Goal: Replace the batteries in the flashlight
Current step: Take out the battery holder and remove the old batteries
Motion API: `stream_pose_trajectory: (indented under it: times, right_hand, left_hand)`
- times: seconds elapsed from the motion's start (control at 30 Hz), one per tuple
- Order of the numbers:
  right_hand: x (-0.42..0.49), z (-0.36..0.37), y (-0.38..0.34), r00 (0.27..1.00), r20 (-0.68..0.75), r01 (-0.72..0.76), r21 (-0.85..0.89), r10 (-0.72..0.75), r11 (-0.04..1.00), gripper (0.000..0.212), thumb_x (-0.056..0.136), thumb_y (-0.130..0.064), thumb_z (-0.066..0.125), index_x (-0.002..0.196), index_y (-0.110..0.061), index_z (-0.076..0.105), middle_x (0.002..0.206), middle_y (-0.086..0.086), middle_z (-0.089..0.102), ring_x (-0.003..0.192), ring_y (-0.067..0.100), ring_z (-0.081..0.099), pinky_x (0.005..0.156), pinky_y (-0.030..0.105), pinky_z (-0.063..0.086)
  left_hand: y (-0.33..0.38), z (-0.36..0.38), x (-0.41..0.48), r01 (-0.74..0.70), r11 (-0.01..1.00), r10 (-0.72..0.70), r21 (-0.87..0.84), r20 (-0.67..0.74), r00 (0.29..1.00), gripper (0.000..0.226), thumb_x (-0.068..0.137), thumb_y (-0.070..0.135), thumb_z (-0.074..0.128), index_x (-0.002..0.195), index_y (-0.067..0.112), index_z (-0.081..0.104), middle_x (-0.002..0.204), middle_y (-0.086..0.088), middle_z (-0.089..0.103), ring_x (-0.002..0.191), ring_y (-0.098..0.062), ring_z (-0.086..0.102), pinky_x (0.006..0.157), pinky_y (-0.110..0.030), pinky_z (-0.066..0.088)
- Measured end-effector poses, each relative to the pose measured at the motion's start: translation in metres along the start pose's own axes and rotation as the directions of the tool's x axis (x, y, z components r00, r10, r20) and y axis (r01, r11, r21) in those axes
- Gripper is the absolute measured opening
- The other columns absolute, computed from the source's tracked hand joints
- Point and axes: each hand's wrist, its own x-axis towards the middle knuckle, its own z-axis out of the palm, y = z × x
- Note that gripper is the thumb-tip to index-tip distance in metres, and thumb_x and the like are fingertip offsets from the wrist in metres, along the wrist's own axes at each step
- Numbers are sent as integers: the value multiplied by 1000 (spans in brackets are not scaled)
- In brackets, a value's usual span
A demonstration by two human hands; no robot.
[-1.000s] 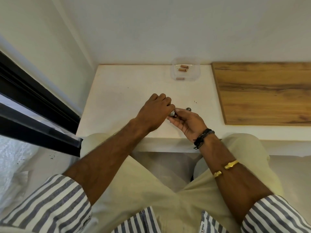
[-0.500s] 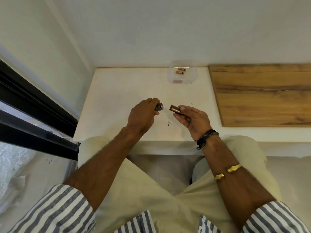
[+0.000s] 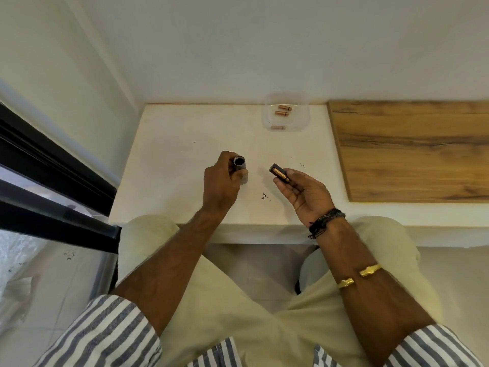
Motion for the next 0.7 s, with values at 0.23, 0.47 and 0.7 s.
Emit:
stream_pose_trajectory:
  times: [0.23, 0.47, 0.7]
  right_hand:
    - [3, -1, 0, 1000, -13, -15, 1, 15, 1000, 11, 91, 2, 67, 100, 6, 71, 106, 24, 75, 93, 36, 75, 80, 35, 64]
    - [3, 0, 3, 1000, -19, -18, -9, 18, 1000, 11, 91, 2, 68, 100, 6, 71, 107, 25, 75, 92, 35, 76, 78, 34, 65]
    - [-3, 2, 2, 1000, -16, -16, -8, 16, 1000, 10, 91, 1, 68, 100, 5, 71, 109, 24, 75, 93, 35, 76, 80, 35, 64]
  left_hand:
    - [-7, 6, 3, -11, 1000, 11, 8, -5, 1000, 25, 89, 11, 70, 111, 16, 60, 100, 11, 66, 90, -5, 64, 77, 2, 42]
    - [-10, 7, 3, 4, 1000, -4, 23, 13, 1000, 28, 90, 14, 69, 115, 19, 57, 107, 7, 68, 95, -9, 65, 80, 1, 41]
    - [3, -6, -10, 46, 997, -51, -56, -77, 996, 55, 83, 19, 79, 132, 19, 54, 126, 7, 64, 111, -3, 60, 95, -13, 46]
